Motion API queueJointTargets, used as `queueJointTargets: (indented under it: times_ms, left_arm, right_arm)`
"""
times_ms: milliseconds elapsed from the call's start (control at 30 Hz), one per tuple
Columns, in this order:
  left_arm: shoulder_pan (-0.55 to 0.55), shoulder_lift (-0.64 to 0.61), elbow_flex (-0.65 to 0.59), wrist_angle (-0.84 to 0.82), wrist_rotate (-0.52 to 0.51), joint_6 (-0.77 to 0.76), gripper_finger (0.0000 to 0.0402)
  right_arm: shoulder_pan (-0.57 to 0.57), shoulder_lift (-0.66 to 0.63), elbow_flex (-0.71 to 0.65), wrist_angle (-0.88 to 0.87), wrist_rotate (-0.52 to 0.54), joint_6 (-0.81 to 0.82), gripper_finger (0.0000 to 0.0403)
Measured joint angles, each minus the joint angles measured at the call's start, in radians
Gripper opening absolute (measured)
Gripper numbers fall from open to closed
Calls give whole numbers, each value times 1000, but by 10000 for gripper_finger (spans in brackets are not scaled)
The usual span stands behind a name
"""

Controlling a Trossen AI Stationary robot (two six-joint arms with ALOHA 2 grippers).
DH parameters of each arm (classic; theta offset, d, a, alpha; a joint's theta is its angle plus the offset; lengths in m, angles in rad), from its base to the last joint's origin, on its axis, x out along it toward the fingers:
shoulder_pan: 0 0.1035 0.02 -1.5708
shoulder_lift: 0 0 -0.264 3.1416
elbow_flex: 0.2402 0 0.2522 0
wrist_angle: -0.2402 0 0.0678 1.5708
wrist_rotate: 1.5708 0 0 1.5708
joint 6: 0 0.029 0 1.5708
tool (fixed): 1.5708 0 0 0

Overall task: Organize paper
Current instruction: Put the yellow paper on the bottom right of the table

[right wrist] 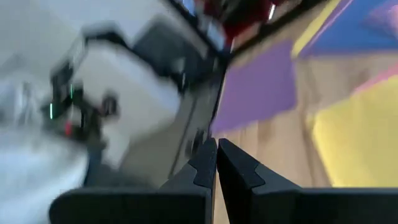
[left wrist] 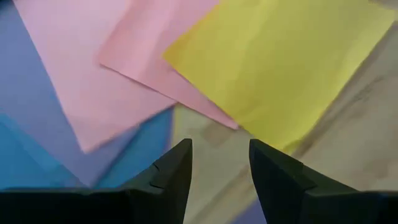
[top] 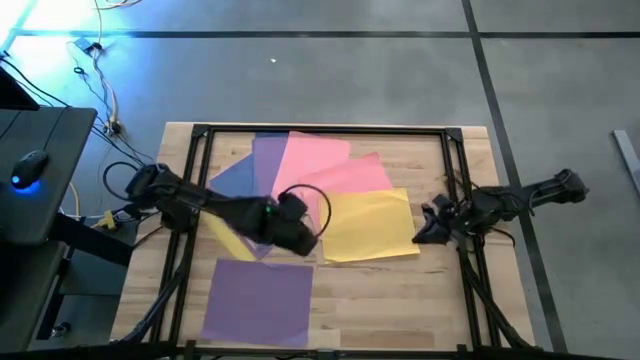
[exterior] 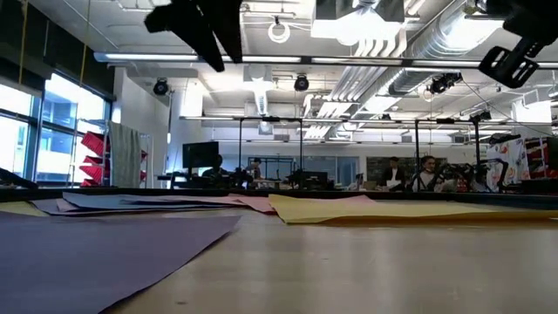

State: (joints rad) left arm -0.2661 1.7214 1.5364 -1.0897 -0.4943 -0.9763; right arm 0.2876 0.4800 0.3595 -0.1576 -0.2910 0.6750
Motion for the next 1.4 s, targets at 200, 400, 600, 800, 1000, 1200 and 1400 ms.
queueJointTargets:
  times_ms: [200, 400, 600, 800, 1000, 1200, 1400]
  left_arm:
    - [48, 0, -3, -120, 18, 146, 135]
    - [41, 0, -4, -194, -11, 260, 135]
    - [12, -2, -32, -194, -15, 333, 135]
    - [-13, -3, -79, -190, -24, 289, 135]
    - [-32, -3, -103, -180, -24, 184, 135]
    - [-35, -3, -103, -147, -9, 143, 135]
    - [-35, -3, -103, -110, 30, 139, 135]
  right_arm:
    - [47, 340, 117, -39, -78, -140, 0]
    - [33, 667, 273, -136, -63, -163, 0]
    - [-6, 857, 442, -457, -106, -220, 0]
    - [36, 868, 459, -740, 97, -256, 0]
    - [20, 812, 398, -784, 105, -257, 0]
    - [18, 807, 362, -724, 99, -319, 26]
    - [40, 810, 327, -632, 237, -267, 133]
